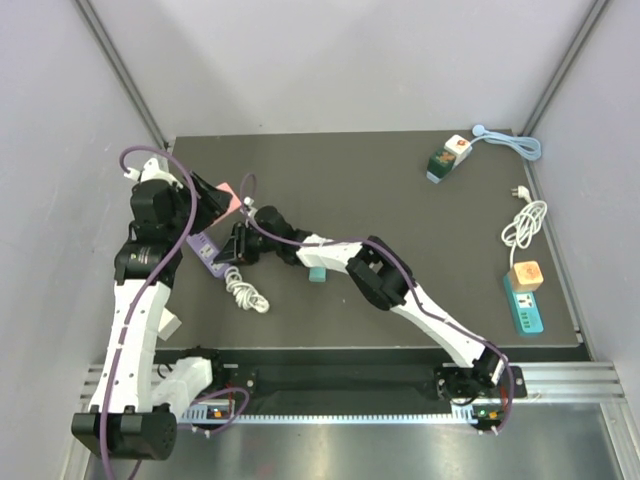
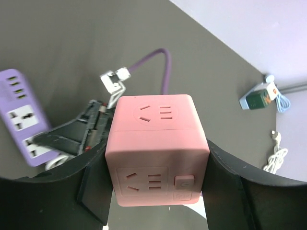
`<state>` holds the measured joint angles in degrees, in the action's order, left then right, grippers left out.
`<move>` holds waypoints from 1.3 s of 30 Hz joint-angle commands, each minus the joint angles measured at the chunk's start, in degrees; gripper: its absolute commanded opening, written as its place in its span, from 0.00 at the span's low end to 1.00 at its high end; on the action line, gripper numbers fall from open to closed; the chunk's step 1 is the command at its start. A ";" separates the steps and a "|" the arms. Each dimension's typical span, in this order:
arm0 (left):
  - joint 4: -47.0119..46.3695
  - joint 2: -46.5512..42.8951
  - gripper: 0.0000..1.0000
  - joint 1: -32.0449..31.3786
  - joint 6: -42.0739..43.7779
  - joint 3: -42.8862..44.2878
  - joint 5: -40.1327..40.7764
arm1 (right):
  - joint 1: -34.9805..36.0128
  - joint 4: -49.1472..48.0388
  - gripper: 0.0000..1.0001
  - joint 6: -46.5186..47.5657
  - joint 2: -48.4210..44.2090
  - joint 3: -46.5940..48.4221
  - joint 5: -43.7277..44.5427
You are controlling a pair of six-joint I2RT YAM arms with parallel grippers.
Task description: Pull the plug off the socket
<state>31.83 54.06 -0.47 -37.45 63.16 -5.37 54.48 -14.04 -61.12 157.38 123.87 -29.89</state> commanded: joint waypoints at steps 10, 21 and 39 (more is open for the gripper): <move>-1.16 -1.15 0.00 0.03 2.65 -0.05 -2.64 | -6.56 9.91 0.65 12.15 -13.23 -8.72 -0.69; -5.74 7.71 0.00 -4.08 0.71 -0.93 -7.73 | -15.18 19.65 0.83 18.93 -29.05 -14.08 0.52; -23.67 36.10 0.03 -20.45 4.67 -1.99 -7.64 | -34.87 44.27 0.96 35.46 -81.07 -64.78 33.12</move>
<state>15.29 86.30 -21.04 -34.11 58.04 -10.98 21.19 26.96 -26.55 82.02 65.34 -0.30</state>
